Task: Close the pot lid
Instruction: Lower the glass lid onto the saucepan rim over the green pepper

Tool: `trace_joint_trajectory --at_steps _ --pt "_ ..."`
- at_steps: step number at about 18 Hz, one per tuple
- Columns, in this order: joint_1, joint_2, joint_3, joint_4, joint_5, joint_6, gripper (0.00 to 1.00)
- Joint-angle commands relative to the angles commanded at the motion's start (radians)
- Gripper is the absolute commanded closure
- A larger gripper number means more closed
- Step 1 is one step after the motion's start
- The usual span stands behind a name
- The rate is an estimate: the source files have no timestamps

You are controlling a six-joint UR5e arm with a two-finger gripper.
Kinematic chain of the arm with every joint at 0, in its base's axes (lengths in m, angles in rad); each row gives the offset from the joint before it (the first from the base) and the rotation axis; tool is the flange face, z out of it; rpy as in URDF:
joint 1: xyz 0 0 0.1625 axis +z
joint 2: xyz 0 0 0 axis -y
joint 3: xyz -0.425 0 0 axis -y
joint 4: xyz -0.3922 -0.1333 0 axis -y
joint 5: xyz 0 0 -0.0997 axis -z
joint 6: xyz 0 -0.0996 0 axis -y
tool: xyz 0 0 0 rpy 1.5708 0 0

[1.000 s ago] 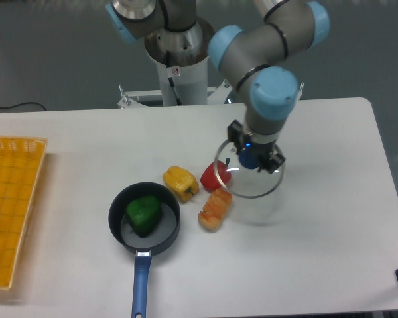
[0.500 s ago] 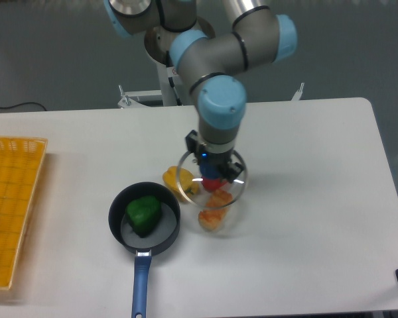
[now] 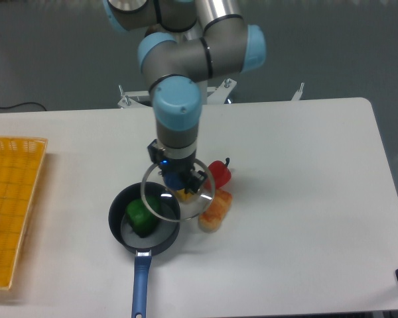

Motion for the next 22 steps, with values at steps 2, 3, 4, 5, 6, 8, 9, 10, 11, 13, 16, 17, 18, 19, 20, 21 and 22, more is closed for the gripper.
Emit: trace_joint_trajectory --at_steps 2,3,4,5,6,8,9,10,11,13,16,17,18,19,20,21,22 --pt "-0.012 -0.005 0.005 0.003 0.0 -0.014 0.56" --pt "-0.025 -0.012 0.012 0.006 0.0 -0.023 0.56" --pt "-0.035 -0.015 0.018 0.006 0.002 -0.038 0.56" --pt "-0.044 -0.021 0.021 0.006 0.003 -0.048 0.56" --pt "-0.052 -0.026 0.023 0.006 0.006 -0.051 0.56" --pt "-0.06 -0.029 0.032 0.005 0.012 -0.051 0.56" --pt "-0.064 -0.037 0.035 0.003 0.014 -0.051 0.56" --pt "-0.078 -0.043 0.04 0.003 0.015 -0.054 0.56" --pt "-0.084 -0.049 0.051 0.002 0.023 -0.066 0.56" --pt "-0.097 -0.063 0.069 -0.003 0.041 -0.089 0.56" --pt "-0.112 -0.086 0.075 -0.003 0.052 -0.109 0.56" --pt "-0.115 -0.087 0.075 -0.003 0.058 -0.111 0.56" --pt "-0.117 -0.094 0.08 -0.003 0.066 -0.111 0.56" --pt "-0.118 -0.103 0.086 -0.003 0.066 -0.115 0.56" --pt "-0.12 -0.11 0.09 -0.003 0.066 -0.12 0.56" --pt "-0.126 -0.115 0.095 -0.003 0.066 -0.123 0.56" --pt "-0.129 -0.12 0.098 -0.003 0.066 -0.124 0.56"
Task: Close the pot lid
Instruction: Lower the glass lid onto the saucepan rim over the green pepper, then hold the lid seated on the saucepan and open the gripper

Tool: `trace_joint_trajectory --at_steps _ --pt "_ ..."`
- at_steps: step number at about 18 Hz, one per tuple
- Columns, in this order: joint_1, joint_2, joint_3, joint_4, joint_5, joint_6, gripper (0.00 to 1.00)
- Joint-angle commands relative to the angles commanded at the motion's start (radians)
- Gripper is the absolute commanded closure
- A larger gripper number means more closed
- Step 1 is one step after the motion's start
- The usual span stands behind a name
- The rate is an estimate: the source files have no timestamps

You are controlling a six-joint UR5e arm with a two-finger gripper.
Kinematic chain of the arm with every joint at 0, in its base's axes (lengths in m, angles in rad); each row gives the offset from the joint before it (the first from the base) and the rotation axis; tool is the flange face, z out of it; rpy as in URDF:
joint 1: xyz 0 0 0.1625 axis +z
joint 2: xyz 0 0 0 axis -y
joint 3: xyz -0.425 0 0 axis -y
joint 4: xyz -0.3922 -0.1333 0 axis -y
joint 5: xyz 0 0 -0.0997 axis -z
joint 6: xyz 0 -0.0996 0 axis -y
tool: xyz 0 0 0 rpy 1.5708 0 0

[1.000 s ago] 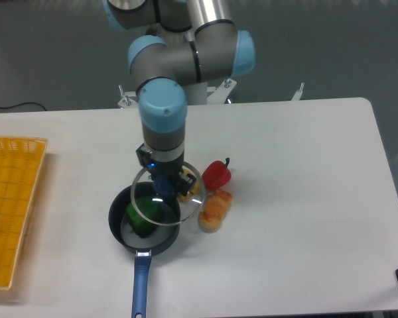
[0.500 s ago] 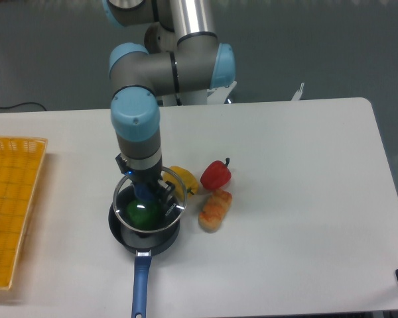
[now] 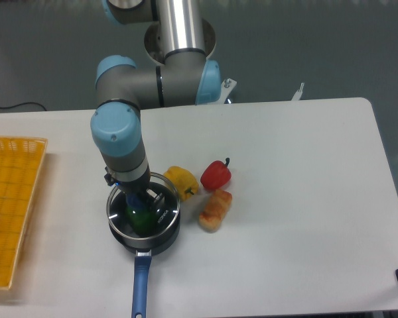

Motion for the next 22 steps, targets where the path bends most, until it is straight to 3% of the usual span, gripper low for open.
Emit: trace_joint_trajectory --at_steps 22 --pt "-0.003 -0.028 -0.002 0.008 0.006 -0.015 0.56"
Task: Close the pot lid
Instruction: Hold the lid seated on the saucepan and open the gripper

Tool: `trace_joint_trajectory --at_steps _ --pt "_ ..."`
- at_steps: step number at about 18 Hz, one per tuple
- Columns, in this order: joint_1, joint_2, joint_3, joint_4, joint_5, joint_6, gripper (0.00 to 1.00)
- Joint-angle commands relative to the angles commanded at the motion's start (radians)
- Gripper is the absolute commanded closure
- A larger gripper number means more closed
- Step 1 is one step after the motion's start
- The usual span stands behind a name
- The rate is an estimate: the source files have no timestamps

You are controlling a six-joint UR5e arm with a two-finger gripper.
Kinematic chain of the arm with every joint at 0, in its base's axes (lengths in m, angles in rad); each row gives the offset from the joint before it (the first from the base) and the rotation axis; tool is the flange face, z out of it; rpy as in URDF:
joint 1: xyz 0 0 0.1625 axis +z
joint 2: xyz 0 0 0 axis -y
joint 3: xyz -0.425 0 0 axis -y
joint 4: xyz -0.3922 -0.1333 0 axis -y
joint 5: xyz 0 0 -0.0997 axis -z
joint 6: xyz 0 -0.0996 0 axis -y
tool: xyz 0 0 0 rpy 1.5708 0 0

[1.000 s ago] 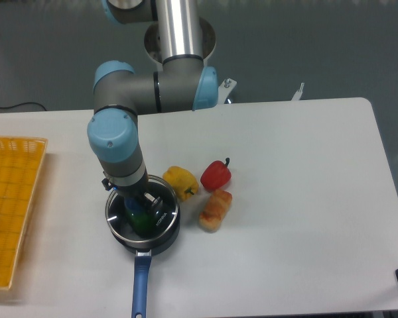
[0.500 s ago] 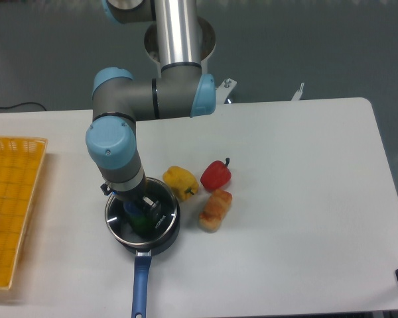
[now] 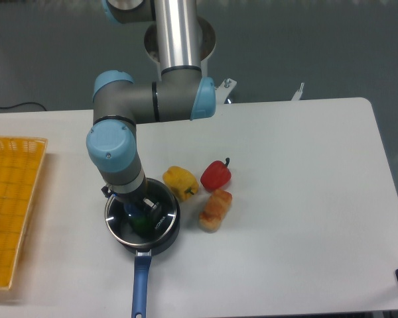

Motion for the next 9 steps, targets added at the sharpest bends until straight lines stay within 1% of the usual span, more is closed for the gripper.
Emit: trace_joint_trajectory --at_steps 5,6,8,9 --pt "0.0 0.0 0.0 0.0 -0.002 0.0 0.55" --pt "0.0 -0.002 0.0 0.0 -0.002 0.0 0.52" --pt "0.0 0.0 0.0 0.0 -0.002 0.0 0.51" --pt "0.0 0.0 0.0 0.0 -0.002 0.002 0.48"
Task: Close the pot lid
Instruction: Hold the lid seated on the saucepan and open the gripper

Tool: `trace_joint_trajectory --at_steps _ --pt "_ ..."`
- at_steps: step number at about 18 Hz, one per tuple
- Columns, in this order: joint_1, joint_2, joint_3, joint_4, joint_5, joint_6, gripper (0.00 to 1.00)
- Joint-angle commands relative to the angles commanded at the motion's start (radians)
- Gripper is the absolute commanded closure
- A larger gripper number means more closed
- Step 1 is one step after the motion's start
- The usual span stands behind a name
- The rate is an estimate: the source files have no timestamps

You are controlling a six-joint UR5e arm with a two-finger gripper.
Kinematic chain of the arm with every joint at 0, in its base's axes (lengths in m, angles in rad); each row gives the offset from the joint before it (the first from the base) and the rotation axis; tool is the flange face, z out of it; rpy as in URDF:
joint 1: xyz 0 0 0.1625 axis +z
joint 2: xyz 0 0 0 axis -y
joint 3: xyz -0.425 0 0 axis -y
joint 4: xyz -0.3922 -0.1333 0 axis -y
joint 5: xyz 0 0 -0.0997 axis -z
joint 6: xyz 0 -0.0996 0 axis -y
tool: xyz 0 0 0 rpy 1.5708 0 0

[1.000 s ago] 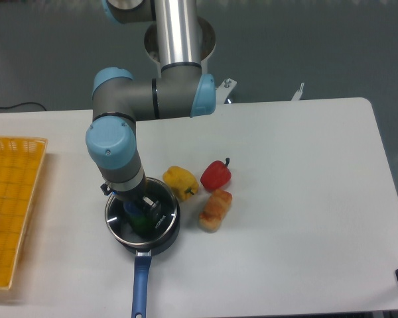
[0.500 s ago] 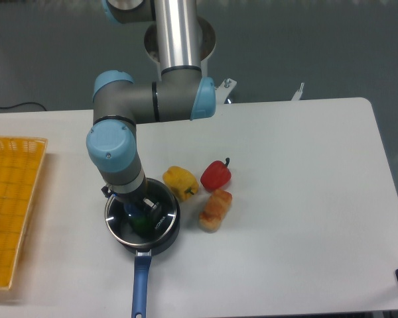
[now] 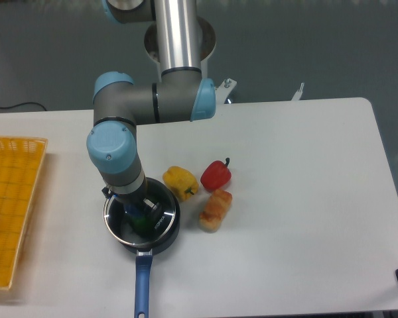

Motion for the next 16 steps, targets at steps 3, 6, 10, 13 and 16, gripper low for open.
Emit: trace_joint_trajectory --at_steps 3,6,10,13,16 --pt "0.0 0.0 0.002 0.002 0.0 0.0 0.43" --pt "0.0 0.0 0.002 0.002 0.0 0.002 0.37" --pt "0.0 0.0 0.0 0.002 0.0 0.002 0.24" --pt "0.0 -0.002 0.002 0.002 0.006 0.002 0.24" --pt "0.0 -0.005 0.002 0.003 0.006 0.003 0.23"
